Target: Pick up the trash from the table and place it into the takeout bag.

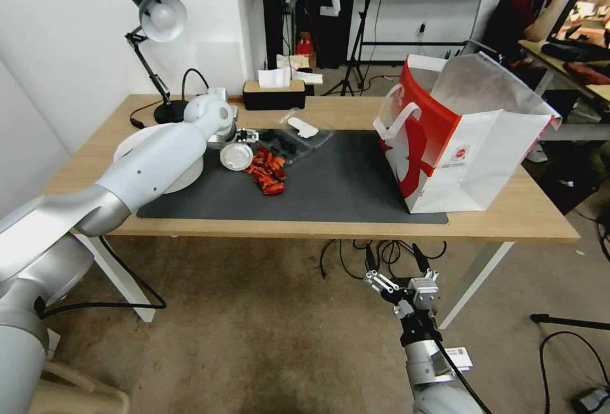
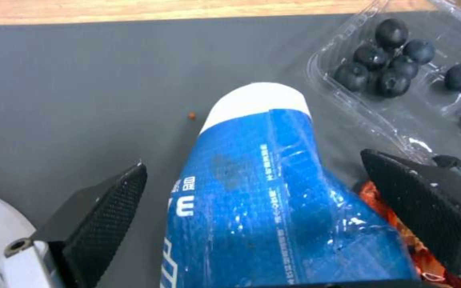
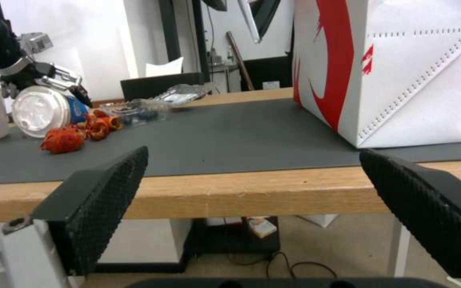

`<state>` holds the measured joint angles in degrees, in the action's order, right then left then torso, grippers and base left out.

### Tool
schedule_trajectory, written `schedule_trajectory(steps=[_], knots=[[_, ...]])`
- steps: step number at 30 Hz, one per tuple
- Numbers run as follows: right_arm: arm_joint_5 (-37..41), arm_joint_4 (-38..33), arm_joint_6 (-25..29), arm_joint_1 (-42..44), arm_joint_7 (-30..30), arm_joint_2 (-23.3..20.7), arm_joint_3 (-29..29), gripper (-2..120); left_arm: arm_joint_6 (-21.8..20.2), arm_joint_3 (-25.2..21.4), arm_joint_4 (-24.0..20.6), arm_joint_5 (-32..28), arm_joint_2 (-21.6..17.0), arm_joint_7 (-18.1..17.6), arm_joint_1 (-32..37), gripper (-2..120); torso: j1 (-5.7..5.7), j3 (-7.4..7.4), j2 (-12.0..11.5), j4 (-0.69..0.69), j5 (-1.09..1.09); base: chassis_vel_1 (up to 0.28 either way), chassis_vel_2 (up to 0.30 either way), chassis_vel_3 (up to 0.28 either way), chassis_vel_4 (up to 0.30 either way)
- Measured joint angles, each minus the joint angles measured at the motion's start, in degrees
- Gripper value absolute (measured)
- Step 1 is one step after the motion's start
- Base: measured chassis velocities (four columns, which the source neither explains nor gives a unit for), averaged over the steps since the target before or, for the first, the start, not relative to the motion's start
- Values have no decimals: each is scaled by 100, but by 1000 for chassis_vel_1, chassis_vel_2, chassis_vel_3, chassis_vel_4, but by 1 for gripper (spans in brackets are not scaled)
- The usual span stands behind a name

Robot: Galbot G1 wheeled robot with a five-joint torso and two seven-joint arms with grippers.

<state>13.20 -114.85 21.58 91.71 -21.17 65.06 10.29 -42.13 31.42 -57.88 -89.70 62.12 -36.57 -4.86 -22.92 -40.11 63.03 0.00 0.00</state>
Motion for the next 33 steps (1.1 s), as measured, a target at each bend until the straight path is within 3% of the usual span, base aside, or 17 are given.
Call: schedule_trajectory(steps=[4,8,12,27,33], knots=[[0,0,0,0,0,0,0,100,1,-15,9,-1,-3,-29,37,92,0,0,0,0,0,0,0,0,0],[0,0,0,0,0,0,0,100,8,-67,14,-10,4,-84,81,74,0,0,0,0,1,0,0,0,0],[0,0,0,0,0,0,0,100,10,-90,20,-26,7,-99,90,64,1,1,0,0,2,0,0,0,0],[0,0,0,0,0,0,0,100,15,-257,-41,-34,17,-91,163,61,0,-1,0,2,-2,0,0,0,0],[0,0,0,0,0,0,0,100,62,-644,-419,-46,-11,63,146,58,-2,-2,-2,-1,0,0,0,0,0]])
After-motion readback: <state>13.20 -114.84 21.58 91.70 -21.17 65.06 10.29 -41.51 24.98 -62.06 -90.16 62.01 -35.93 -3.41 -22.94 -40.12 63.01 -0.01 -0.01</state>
